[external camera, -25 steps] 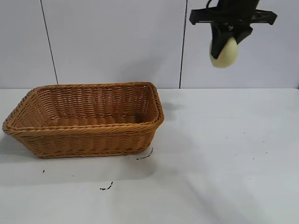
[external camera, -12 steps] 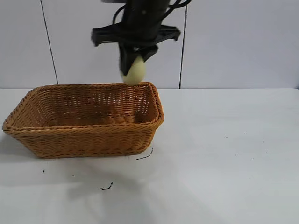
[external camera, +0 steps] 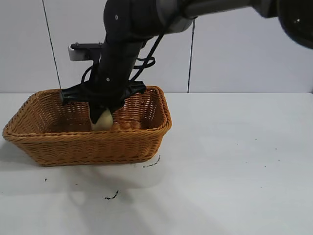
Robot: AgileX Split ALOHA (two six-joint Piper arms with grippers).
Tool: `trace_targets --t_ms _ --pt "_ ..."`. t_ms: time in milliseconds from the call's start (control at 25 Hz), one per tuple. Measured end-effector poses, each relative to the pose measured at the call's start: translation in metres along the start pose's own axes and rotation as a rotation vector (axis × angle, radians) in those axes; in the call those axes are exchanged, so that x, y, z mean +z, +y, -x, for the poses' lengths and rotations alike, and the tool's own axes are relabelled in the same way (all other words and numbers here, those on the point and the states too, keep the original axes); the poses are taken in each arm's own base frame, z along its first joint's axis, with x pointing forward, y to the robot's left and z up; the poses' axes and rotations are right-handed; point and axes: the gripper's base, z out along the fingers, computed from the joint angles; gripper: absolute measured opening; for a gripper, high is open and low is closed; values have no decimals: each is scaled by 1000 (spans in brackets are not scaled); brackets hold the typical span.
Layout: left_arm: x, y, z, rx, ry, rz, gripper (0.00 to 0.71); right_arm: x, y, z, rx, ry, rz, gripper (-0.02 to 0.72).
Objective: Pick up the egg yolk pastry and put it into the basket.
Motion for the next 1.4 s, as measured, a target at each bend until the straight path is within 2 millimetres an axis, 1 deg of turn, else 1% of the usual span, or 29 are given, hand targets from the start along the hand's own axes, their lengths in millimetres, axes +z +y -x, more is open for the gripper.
trace_targets --t_ms 80,160,240,360,440,480,560,680,920,1040,1240,1400 --pt "0 0 0 0 0 0 693 -10 -1 5 -20 -13 -16 631" --pt "0 0 0 0 0 0 693 -24 0 10 -32 -15 -26 669" --pt "0 0 0 0 0 0 693 -45 0 17 -44 -21 -36 685" --pt "0 0 0 0 0 0 693 -83 -1 29 -61 -49 -61 689" --pt "0 0 0 0 0 0 693 -100 -8 35 -61 -76 -81 689" --pt "0 0 0 0 0 0 693 -109 -14 38 -51 -93 -90 690" --pt "0 0 0 0 0 0 693 -116 -33 41 -23 -107 -113 692" --pt "0 0 0 0 0 0 693 -120 -73 38 42 -84 -160 695" --pt "0 0 0 0 0 0 693 -138 -170 20 210 -28 -268 695" --pt "0 0 0 0 0 0 693 -149 -210 6 287 4 -313 695" --pt "0 0 0 0 0 0 693 -167 -262 -17 398 49 -367 695" --pt "0 0 0 0 0 0 693 -178 -289 -36 469 103 -389 695"
